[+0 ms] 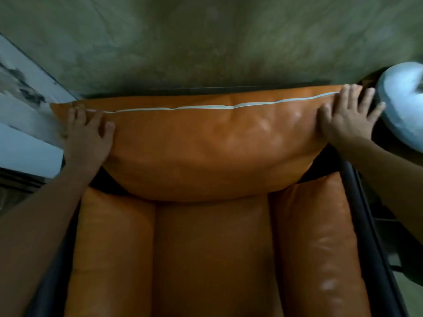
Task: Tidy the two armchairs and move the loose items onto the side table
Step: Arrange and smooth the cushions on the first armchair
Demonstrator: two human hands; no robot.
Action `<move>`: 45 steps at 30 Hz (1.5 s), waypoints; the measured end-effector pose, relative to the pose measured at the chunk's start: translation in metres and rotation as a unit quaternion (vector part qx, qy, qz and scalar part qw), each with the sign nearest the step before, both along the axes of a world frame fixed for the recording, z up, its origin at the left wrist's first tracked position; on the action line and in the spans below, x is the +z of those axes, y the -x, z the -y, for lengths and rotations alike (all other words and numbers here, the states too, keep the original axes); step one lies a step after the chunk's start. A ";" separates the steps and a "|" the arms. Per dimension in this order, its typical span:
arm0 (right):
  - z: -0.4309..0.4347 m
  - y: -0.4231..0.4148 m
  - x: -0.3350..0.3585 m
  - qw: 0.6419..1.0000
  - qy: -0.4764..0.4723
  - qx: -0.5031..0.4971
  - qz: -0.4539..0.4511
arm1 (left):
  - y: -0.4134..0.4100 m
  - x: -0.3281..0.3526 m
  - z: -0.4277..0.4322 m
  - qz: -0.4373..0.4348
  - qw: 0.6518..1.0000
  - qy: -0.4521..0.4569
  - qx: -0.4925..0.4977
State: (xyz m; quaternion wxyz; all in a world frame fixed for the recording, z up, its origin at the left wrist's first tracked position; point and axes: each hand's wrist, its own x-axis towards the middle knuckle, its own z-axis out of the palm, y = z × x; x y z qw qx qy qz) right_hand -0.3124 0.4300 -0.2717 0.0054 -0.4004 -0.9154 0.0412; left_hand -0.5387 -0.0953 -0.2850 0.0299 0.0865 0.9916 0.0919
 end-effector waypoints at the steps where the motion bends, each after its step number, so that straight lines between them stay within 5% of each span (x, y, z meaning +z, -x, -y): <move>1: 0.013 -0.011 0.000 0.999 -0.010 -0.008 -0.033 | -0.015 0.000 0.002 -0.032 0.999 -0.018 -0.017; 3: 0.062 -0.028 -0.008 0.996 -0.028 0.058 -0.066 | -0.058 -0.003 -0.015 -0.090 0.990 -0.044 -0.101; 6: 0.172 -0.036 -0.043 0.957 -0.011 0.282 -0.067 | -0.124 -0.035 -0.063 -0.120 0.959 -0.041 -0.253; 8: 0.221 -0.028 -0.079 0.913 -0.030 0.404 -0.040 | -0.146 -0.065 -0.087 -0.119 0.935 0.028 -0.333; 11: 0.190 -0.010 -0.109 0.890 -0.088 0.447 -0.018 | -0.108 -0.093 -0.074 -0.134 0.913 0.124 -0.365; 15: 0.098 -0.019 -0.093 0.936 -0.100 0.336 0.018 | -0.047 -0.077 -0.009 -0.106 0.933 0.155 -0.306; 20: 0.097 -0.064 -0.074 0.995 0.007 0.064 -0.075 | -0.078 -0.056 0.035 -0.039 0.996 0.017 -0.083; 22: 0.133 -0.073 -0.079 0.986 0.087 -0.017 -0.141 | -0.118 -0.059 0.023 -0.019 0.999 -0.045 0.001; 26: 0.213 -0.076 -0.120 0.967 0.174 -0.003 -0.187 | -0.186 -0.097 -0.030 -0.001 0.987 -0.159 0.004; 30: 0.218 -0.049 -0.162 0.957 0.145 0.007 -0.253 | -0.163 -0.148 -0.064 -0.006 0.973 -0.231 0.026; 35: 0.159 -0.054 -0.203 0.972 0.063 0.083 -0.212 | -0.128 -0.179 -0.051 -0.058 0.978 -0.201 -0.019; 39: 0.171 -0.076 -0.193 0.964 0.113 0.064 -0.233 | -0.167 -0.169 -0.055 -0.015 0.966 -0.253 0.042; 45: 0.255 -0.080 -0.166 0.843 0.380 -0.191 -0.330 | -0.239 -0.159 -0.089 0.096 0.892 -0.398 0.191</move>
